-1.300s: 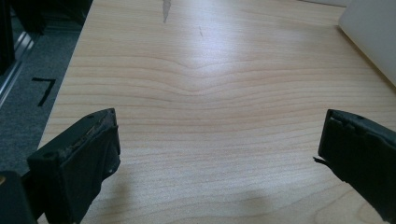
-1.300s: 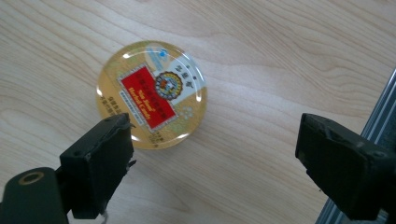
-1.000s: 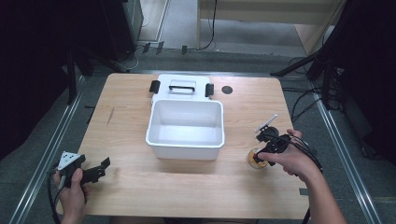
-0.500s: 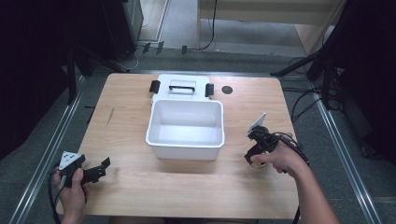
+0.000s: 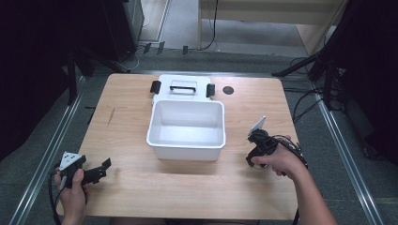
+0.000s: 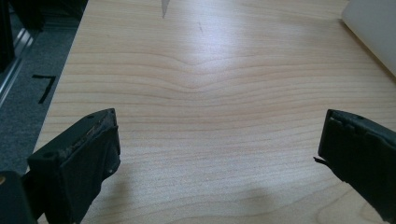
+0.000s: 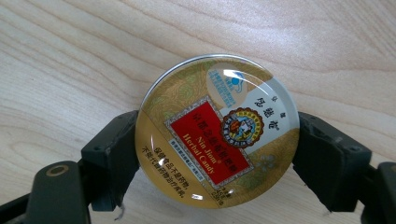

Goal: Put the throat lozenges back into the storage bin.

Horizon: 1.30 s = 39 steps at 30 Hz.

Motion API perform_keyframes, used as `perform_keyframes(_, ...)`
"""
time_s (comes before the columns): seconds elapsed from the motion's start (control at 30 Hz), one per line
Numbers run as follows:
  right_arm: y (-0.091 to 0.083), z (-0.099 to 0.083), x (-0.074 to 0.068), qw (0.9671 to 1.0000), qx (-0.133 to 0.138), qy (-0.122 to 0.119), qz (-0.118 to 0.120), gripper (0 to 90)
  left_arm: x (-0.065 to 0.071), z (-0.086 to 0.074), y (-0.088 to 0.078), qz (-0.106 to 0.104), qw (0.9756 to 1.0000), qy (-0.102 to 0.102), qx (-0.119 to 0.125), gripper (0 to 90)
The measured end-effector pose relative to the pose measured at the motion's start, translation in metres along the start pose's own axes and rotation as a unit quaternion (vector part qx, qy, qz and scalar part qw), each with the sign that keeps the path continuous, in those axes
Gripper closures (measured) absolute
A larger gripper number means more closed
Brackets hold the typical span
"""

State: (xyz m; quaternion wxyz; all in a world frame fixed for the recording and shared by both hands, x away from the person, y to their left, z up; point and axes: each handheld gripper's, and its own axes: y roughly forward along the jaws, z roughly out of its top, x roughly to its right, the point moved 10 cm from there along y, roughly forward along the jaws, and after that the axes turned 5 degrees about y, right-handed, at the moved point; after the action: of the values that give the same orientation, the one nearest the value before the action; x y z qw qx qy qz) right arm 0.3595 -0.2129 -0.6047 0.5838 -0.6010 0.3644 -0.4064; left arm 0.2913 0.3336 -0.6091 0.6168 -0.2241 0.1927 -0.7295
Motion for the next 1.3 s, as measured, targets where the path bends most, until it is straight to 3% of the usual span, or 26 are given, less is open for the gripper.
perform_keyframes(0.13, -0.002, 0.001, 0.001, 1.0, 0.004, -0.001, 0.003, 20.4, 0.0, 0.0, 0.0, 0.0, 1.0, 0.001, -0.001, 0.0)
perform_keyframes(0.57, -0.037, 0.009, -0.004, 0.9994, 0.029, -0.021, 0.005, 20.5, 0.0, 0.002, -0.002, 0.0, 0.9999, 0.001, 0.012, 0.0)
perform_keyframes(0.73, -0.05, 0.014, -0.006, 0.999, 0.036, -0.026, 0.002, 20.5, -0.001, 0.006, -0.004, 0.01, 0.9992, 0.005, 0.038, 0.0)
perform_keyframes(0.97, -0.063, 0.022, -0.007, 0.9986, 0.041, -0.032, 0.001, 20.5, -0.001, 0.012, -0.006, 0.005, 0.9975, 0.006, 0.07, 0.0)
perform_keyframes(1.2, -0.079, 0.031, -0.012, 0.998, 0.046, -0.043, 0.006, 20.5, -0.001, 0.017, -0.008, 0.023, 0.9952, 0.02, 0.093, 0.0)
perform_keyframes(1.3, -0.087, 0.035, -0.016, 0.9976, 0.048, -0.048, 0.01, 20.5, -0.002, 0.018, -0.008, 0.026, 0.9946, 0.015, 0.099, 0.0)
